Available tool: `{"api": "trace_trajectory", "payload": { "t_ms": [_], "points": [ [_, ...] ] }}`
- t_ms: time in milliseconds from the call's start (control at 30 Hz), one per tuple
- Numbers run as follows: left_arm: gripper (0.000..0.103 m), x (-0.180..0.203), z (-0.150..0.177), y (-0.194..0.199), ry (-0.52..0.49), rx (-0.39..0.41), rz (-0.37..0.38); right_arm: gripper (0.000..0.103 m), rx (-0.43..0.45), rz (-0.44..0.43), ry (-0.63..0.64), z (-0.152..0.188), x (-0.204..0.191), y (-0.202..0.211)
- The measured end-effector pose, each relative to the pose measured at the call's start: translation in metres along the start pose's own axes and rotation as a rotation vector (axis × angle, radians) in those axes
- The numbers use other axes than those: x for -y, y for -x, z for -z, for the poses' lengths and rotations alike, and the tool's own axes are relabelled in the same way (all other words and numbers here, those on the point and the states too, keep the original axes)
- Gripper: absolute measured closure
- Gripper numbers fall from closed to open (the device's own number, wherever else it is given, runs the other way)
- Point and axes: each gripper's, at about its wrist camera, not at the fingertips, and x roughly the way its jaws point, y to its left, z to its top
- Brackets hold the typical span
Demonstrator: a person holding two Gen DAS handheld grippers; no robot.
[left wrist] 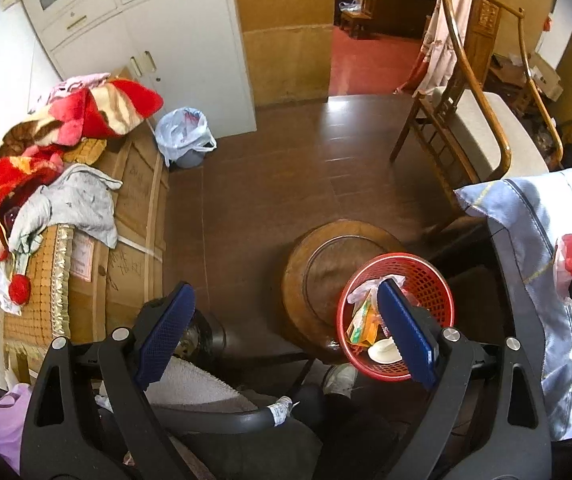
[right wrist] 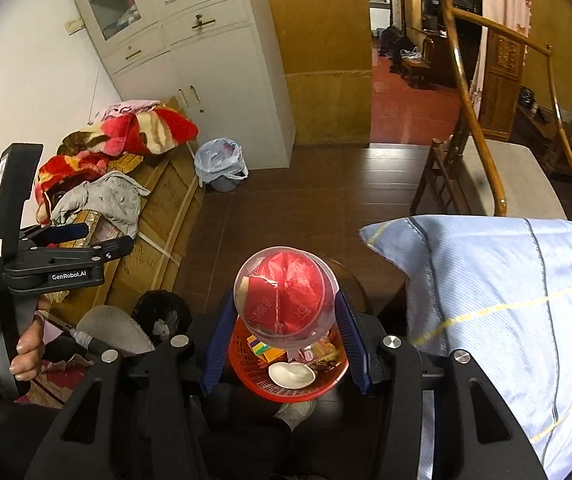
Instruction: Collect trash
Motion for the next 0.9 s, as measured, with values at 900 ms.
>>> {"api": "trace_trajectory", "payload": {
  "t_ms": [900],
  "points": [
    [0.014,0.133,-0.036,0.008,-0.321,0.049,0.226,0.038,0.153,0.273,-0.302,0.056,0.085,0.1]
  ]
}}
